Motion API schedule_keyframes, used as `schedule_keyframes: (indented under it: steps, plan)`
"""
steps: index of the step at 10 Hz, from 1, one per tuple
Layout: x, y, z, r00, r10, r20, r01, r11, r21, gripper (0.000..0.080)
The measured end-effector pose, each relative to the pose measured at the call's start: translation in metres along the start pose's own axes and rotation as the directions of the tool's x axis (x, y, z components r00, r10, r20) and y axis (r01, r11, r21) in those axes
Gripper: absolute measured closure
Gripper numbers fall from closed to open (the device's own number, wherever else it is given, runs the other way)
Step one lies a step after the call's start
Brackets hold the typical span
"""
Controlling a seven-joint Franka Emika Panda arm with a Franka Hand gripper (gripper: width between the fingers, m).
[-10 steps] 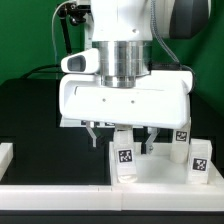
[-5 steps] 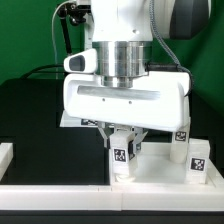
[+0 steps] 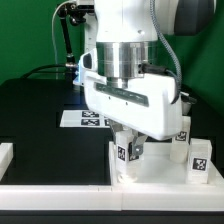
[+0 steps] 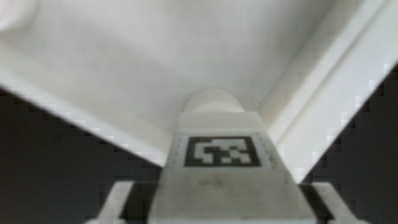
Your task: Assemble square table
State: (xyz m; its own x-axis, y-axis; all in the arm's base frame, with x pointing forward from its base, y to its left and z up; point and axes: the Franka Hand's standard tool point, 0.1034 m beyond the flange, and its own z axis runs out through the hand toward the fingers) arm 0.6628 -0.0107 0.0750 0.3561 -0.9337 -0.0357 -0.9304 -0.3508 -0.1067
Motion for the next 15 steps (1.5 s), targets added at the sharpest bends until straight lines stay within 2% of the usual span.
schedule_keyframes:
  steps: [1, 3, 6, 7, 8, 9, 10, 11, 14, 15]
  plan:
    - [0.0, 0.0, 0.001, 0.986, 0.163, 0.026, -0.164, 0.986, 0.014, 0.0511]
    - [0.0, -0.001, 0.002, 0.93, 0.363, 0.062, -0.365, 0.931, 0.022, 0.0511]
    - [0.0, -0.001, 0.002, 0.911, 0.407, 0.062, -0.409, 0.912, 0.019, 0.0511]
    - [-0.002, -0.002, 0.001, 0.95, 0.308, 0.046, -0.309, 0.951, 0.009, 0.0406]
    - [-0.007, -0.01, -0.002, 0.997, 0.07, 0.012, -0.07, 0.997, 0.016, 0.0268]
    - [-0.012, -0.015, 0.0, 0.993, -0.115, -0.01, 0.115, 0.992, 0.048, 0.0187]
    - [-0.018, -0.01, 0.001, 0.991, -0.134, -0.003, 0.134, 0.99, 0.035, 0.0187]
    - [-0.016, -0.01, 0.001, 0.979, -0.206, -0.007, 0.206, 0.978, 0.036, 0.0156]
    - [-0.015, -0.009, 0.001, 0.916, -0.401, -0.015, 0.401, 0.915, 0.031, 0.015]
    - [-0.013, -0.008, -0.001, 0.803, -0.595, -0.016, 0.595, 0.803, -0.001, 0.015]
